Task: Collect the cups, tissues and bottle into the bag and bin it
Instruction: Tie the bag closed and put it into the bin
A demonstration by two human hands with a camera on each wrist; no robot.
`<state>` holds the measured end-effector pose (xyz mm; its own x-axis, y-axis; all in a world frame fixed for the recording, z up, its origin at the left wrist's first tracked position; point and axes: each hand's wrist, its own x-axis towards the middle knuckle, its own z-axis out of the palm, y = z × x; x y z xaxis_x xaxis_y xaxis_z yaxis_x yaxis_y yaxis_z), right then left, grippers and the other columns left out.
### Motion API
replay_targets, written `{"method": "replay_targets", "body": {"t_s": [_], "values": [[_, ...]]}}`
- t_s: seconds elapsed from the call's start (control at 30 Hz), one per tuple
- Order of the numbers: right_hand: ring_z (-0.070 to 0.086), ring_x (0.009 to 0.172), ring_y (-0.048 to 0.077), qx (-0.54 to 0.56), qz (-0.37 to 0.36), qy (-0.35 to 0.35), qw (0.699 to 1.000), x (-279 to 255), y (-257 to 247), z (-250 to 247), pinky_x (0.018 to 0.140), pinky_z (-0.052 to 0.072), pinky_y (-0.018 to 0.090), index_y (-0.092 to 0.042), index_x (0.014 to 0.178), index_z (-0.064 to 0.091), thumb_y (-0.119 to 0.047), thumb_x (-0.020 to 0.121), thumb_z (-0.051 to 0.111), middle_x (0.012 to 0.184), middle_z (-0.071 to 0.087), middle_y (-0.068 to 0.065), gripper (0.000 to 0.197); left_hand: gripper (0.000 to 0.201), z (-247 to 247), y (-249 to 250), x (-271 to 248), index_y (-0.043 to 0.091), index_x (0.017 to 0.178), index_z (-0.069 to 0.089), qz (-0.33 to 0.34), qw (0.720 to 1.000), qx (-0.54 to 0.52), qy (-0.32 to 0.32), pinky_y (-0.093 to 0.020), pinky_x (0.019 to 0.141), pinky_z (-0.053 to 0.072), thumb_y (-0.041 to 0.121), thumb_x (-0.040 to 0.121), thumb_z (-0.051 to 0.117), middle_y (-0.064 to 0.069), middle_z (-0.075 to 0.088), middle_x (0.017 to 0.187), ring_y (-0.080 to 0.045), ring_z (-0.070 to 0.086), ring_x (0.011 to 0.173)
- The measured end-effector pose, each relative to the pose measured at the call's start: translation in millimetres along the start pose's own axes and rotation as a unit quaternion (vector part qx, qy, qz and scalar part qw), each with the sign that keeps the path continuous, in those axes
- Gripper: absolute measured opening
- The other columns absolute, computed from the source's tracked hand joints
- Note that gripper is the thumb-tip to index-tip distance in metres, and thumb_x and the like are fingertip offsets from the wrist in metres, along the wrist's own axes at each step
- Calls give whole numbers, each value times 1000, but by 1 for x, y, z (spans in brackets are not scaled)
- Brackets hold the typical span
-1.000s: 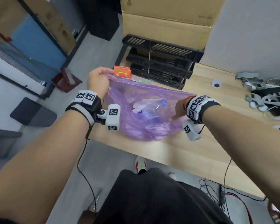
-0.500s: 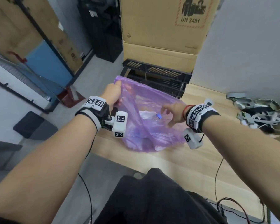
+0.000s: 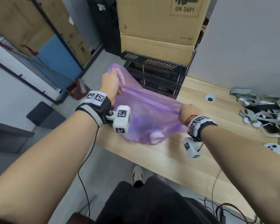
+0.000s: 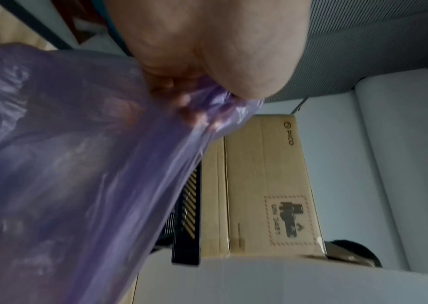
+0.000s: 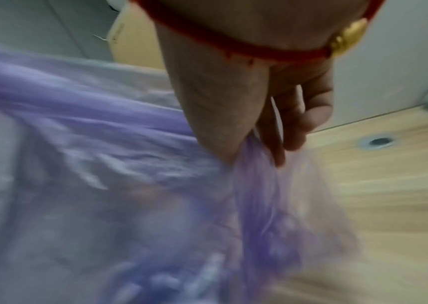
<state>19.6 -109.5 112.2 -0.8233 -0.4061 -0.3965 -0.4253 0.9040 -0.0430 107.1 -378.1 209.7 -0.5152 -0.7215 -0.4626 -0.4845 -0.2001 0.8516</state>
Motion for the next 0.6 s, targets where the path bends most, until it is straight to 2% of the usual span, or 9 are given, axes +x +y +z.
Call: {"method": "replay_targets", "body": {"t_s": [0.07,0.17,0.27,0.33,0.4,0.43,0.5,0.53,0.6], "values": [[62,102,39,-20,54,38,998,4,37,0,85,54,42,-6,106,70,-19,85,51,115,60,20,31,37,-15,-5,4,8,115,55,26,999,9,42,-16,35,40,34,103,33,5,53,34,-3,49,30],[57,106,35,-22,76,16,997,11,68,-4,87,51,38,-16,97,75,-36,81,56,109,63,16,32,25,-24,-16,-2,15,105,55,32,998,-7,56,-27,57,43,33,100,37,5,52,68,-8,49,58],[64,90,28,116,20,-122,986,0,58,-22,72,52,33,-14,79,75,-14,79,64,84,69,10,10,21,-21,-17,-16,17,92,52,29,999,-19,29,-29,64,45,32,98,39,5,51,77,-12,50,65],[68,86,27,156,-19,-232,960,-6,46,-33,65,54,31,-16,66,71,0,78,57,79,72,8,24,16,-18,-12,-26,16,84,54,14,1000,-13,20,-28,67,49,28,93,48,0,54,76,-17,55,66],[71,84,27,118,-76,-288,947,-10,33,-51,61,52,26,-14,54,70,6,78,52,73,75,5,36,13,-22,-10,-31,9,75,58,-19,1000,-14,12,-38,74,53,17,67,62,-14,54,73,-31,59,69],[69,77,26,95,-111,-279,949,-12,24,-64,60,52,24,-14,50,68,7,78,52,67,72,3,39,14,-24,-8,-34,7,66,58,-27,999,-9,14,-42,71,50,18,59,63,-17,50,67,-33,56,67],[62,63,16,74,-184,-180,963,-18,3,-93,60,51,20,-18,53,66,8,77,55,59,64,-1,37,33,-29,-9,-35,12,47,53,-14,999,10,28,-34,65,45,33,72,60,-8,42,46,-26,48,50],[60,61,14,85,-219,-116,965,-20,-8,-107,62,49,22,-19,55,67,8,76,56,59,64,0,35,44,-30,-10,-36,15,43,50,-8,1000,21,19,-31,61,45,42,78,56,-4,39,41,-23,44,44],[62,67,16,131,-287,-20,949,-26,-34,-129,70,50,25,-24,55,67,9,72,55,65,67,3,39,47,-29,-11,-45,19,46,53,3,999,35,-14,-35,63,48,51,80,53,-5,43,45,-23,47,46]]}}
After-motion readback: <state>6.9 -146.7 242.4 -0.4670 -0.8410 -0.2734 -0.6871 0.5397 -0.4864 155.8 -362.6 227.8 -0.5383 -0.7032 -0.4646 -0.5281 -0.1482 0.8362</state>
